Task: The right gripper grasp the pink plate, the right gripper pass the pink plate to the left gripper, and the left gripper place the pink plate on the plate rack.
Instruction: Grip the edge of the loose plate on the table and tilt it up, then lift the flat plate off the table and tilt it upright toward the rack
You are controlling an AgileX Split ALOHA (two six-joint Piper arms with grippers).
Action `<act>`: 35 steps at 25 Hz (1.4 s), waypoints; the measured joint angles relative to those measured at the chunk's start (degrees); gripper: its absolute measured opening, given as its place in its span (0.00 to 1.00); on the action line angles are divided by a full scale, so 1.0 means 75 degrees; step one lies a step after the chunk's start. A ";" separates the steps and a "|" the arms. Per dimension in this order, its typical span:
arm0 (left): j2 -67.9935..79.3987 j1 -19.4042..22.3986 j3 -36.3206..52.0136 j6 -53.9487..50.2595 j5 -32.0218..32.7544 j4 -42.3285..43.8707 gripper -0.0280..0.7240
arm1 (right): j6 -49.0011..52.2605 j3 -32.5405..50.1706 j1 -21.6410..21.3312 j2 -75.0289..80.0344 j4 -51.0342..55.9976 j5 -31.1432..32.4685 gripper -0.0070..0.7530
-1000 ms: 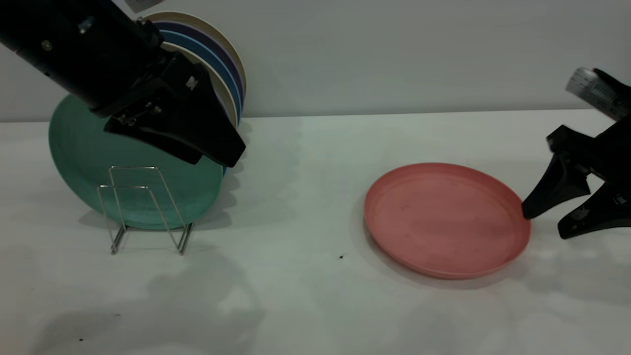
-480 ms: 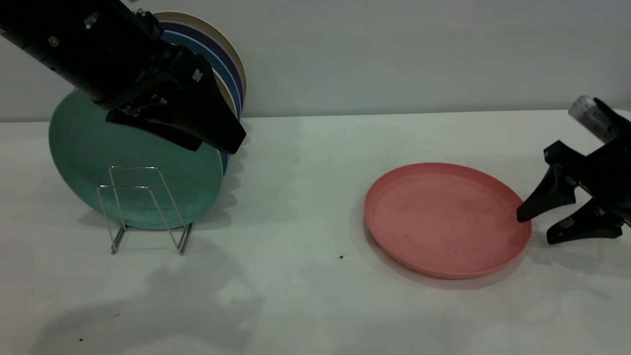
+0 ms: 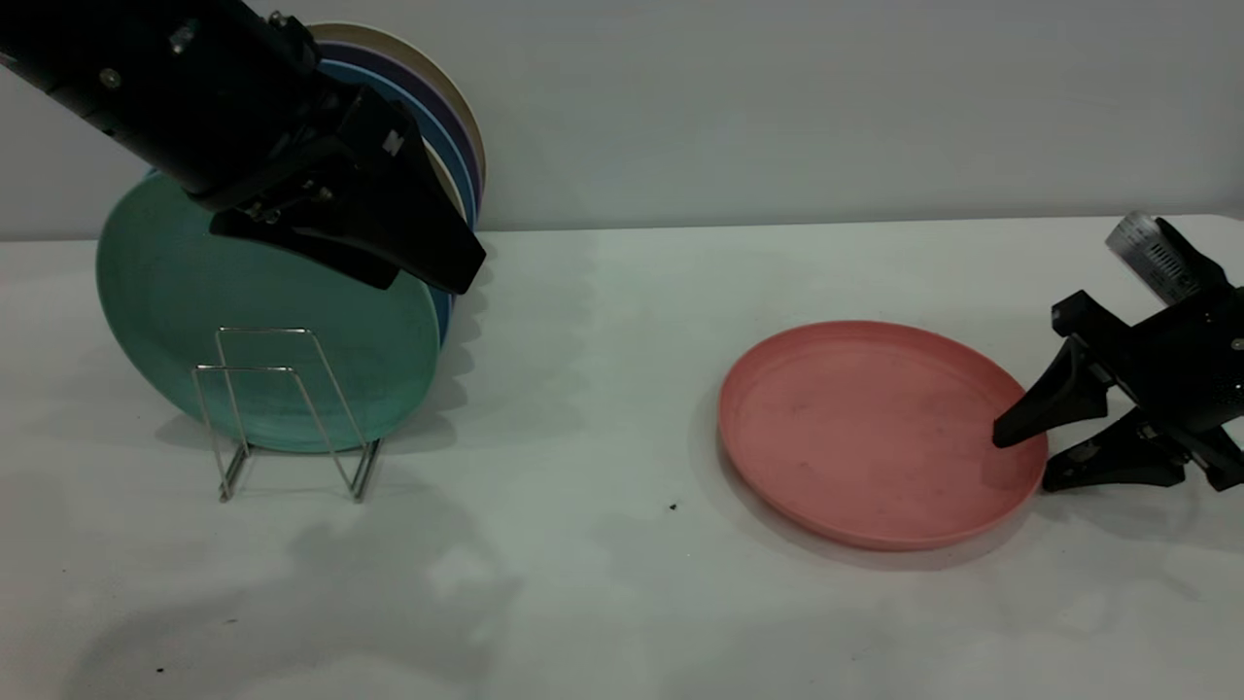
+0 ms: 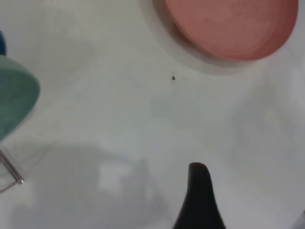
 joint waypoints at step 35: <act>0.1914 0.0000 -0.1369 0.0235 0.0149 -0.1189 0.82 | -0.2667 -0.0008 0.0992 0.0074 0.0767 0.2266 0.03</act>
